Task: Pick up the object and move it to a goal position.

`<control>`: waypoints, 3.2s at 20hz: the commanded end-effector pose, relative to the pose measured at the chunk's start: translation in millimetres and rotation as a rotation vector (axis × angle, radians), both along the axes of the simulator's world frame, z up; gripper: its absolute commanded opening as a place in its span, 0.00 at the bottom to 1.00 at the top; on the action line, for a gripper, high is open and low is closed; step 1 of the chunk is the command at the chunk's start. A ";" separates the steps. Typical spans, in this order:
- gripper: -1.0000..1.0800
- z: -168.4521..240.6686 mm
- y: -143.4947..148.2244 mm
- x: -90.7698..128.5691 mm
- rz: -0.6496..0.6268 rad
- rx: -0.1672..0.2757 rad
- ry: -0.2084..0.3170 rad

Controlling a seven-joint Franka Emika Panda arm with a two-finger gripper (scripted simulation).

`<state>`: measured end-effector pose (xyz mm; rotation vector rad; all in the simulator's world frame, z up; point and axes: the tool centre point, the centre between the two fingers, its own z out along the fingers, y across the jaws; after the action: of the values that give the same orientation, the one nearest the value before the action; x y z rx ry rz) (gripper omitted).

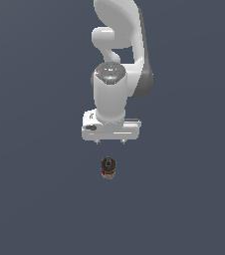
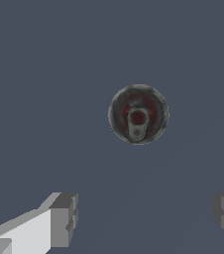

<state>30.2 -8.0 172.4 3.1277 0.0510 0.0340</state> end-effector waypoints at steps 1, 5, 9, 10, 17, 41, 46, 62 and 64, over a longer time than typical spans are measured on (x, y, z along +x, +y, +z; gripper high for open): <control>0.96 -5.2 -1.2 9.1 -0.014 0.002 0.003; 0.96 -16.4 -3.5 27.0 -0.041 0.006 0.009; 0.96 -27.7 -5.7 42.4 -0.066 0.009 0.014; 0.96 -30.2 -6.2 45.5 -0.071 0.010 0.015; 0.96 -42.3 -8.3 59.5 -0.096 0.013 0.020; 0.96 -95.3 -8.9 62.2 -0.101 0.014 0.021; 0.00 -95.0 -8.9 62.3 -0.101 0.014 0.021; 0.00 -73.8 -17.9 57.1 -0.101 0.014 0.023; 0.00 -62.5 -22.6 54.7 -0.101 0.014 0.023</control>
<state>84.9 -26.8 98.7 3.1399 -0.1065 -0.0117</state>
